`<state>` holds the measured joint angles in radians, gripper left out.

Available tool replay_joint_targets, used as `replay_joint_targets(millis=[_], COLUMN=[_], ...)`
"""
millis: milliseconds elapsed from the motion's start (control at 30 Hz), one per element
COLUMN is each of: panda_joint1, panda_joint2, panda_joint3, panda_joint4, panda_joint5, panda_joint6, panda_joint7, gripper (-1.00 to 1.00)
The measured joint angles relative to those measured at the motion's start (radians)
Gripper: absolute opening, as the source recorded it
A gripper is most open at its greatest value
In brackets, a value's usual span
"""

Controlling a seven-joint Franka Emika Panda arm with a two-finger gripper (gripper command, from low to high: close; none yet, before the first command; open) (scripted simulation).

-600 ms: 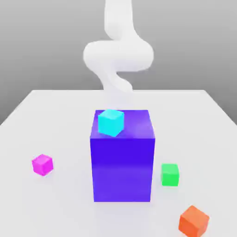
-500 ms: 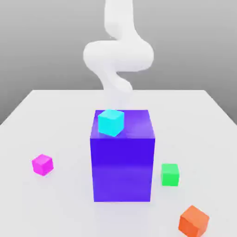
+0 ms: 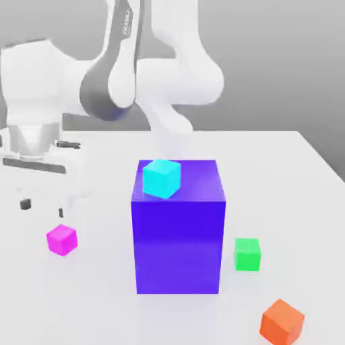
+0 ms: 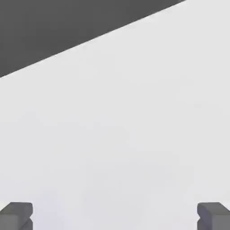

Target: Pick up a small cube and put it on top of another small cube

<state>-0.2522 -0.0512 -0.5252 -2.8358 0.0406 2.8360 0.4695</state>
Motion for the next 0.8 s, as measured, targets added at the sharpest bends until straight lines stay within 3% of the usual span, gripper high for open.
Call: replay_joint_targets(millis=[133, 300, 667, 700, 800], panda_joint1=[-0.061, -0.086, -0.364, -0.391, -0.391], panda_joint2=[0.084, 0.161, 0.329, 0.341, 0.341], panda_joint3=[0.000, 0.070, 0.413, 0.443, 0.443], panda_joint4=[-0.029, -0.013, 0.025, 0.027, 0.027], panda_joint5=[-0.001, 0.106, 0.361, 0.373, 0.372], panda_joint6=[0.069, 0.126, 0.249, 0.258, 0.258], panda_joint7=[-0.025, -0.106, -0.295, -0.303, -0.303], gripper=[0.00, 0.00, 0.00, -1.00, -1.00])
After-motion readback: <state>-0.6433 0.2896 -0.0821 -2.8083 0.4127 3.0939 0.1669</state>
